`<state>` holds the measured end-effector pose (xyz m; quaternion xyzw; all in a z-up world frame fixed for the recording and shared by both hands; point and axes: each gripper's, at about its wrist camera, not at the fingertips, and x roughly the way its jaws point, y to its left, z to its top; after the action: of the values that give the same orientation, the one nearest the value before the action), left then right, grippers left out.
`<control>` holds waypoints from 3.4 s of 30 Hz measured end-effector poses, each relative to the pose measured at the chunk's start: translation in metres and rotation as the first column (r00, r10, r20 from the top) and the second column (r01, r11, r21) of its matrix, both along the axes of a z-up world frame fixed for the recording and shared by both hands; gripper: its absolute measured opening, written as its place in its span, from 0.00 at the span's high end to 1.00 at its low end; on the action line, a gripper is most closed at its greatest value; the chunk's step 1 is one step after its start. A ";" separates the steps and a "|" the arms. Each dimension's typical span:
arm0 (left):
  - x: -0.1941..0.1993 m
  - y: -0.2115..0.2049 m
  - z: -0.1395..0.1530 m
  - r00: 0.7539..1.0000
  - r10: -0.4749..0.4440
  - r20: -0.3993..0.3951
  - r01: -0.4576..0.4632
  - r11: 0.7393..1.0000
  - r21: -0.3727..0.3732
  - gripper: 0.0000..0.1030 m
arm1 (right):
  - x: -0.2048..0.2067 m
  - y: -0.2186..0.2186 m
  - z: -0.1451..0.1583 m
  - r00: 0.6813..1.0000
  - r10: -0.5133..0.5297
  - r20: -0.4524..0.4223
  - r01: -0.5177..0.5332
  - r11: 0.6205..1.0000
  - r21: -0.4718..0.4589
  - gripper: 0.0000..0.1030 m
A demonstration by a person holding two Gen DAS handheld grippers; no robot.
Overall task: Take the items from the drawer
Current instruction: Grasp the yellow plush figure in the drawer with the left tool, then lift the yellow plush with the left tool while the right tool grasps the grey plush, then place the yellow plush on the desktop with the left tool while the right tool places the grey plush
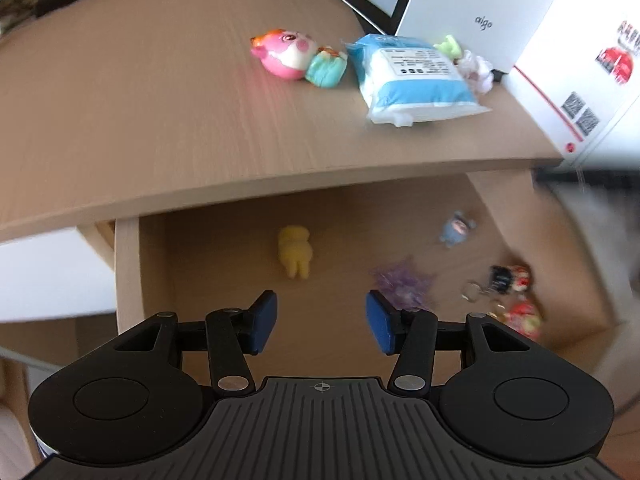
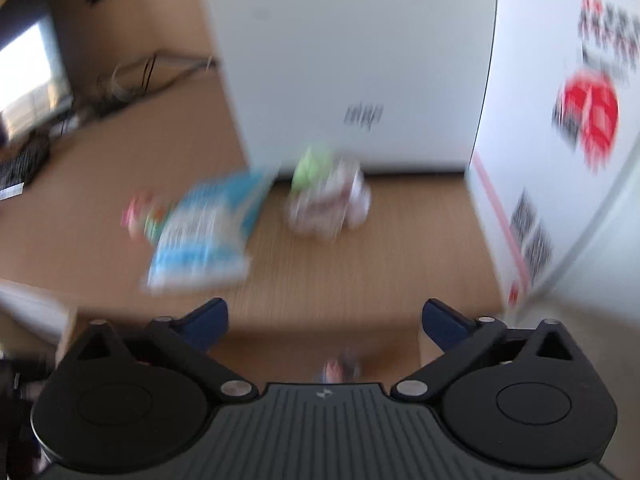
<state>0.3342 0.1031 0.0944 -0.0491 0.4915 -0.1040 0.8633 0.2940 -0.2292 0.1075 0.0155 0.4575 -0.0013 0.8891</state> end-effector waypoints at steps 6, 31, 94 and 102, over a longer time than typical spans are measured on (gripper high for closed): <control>0.028 -0.008 -0.027 0.997 0.055 0.050 -0.058 0.997 0.058 0.48 | -0.032 0.010 -0.057 0.985 0.011 -0.171 -0.012 1.000 -0.005 0.00; -0.032 0.023 -0.038 0.985 0.144 -0.096 -0.150 0.987 -0.060 0.70 | -0.044 0.017 -0.091 0.946 0.035 -0.323 -0.081 0.988 -0.131 0.00; -0.090 0.066 0.029 0.995 0.052 -0.089 -0.066 0.985 -0.156 0.70 | 0.107 0.009 -0.080 0.906 -0.331 -0.265 0.306 0.943 -0.131 0.74; -0.067 0.033 0.050 0.999 -0.051 -0.004 0.049 0.987 -0.153 0.70 | 0.038 0.031 -0.003 0.959 -0.245 -0.139 0.242 0.969 -0.041 0.81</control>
<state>0.2670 0.1357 0.1447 -0.1031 0.4864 -0.1628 0.8522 0.3316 -0.1979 0.1046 0.0610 0.5148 -0.1172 0.8471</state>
